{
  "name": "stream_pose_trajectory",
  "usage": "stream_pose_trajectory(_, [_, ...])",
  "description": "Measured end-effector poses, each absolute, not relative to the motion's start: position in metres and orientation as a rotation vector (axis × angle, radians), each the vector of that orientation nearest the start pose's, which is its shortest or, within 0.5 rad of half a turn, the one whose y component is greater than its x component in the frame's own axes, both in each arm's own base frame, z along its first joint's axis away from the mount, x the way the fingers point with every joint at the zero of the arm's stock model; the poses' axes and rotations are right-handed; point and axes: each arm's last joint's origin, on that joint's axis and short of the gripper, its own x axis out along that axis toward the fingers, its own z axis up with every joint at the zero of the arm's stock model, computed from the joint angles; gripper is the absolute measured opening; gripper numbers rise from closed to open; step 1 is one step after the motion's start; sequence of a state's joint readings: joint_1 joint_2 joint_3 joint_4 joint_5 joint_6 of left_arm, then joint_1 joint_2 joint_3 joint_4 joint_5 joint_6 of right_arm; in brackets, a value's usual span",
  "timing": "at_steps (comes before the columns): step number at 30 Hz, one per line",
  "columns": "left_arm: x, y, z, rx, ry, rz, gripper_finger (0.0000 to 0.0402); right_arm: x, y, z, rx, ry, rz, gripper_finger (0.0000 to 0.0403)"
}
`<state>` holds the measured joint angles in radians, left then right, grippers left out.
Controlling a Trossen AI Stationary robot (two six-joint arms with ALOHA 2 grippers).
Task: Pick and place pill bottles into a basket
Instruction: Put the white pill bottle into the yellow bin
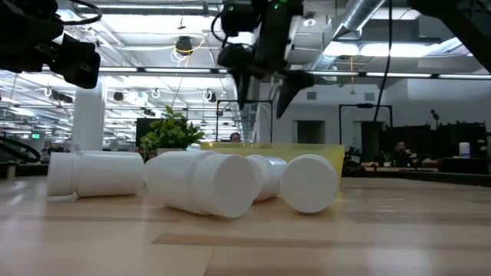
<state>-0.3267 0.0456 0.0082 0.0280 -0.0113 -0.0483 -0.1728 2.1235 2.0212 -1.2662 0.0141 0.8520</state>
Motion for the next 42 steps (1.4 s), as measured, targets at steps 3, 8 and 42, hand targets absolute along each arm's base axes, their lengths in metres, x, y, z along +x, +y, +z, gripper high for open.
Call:
stream_pose_trajectory(3, [0.095, -0.032, 0.165, -0.046, 0.017, -0.315, 0.0177, 0.414, -0.056, 0.280, 0.762, 1.270, -0.664, 0.0379])
stream_pose_trajectory(8, [0.095, -0.032, 0.165, -0.046, 0.018, -0.316, 0.0177, 0.405, -0.019, 0.288, 0.676, 1.353, -0.600, 0.0382])
stream_pose_trajectory(42, [0.095, -0.032, 0.165, -0.046, 0.017, -0.316, 0.0177, 0.378, 0.144, 0.240, 0.306, 1.531, -0.152, 0.0400])
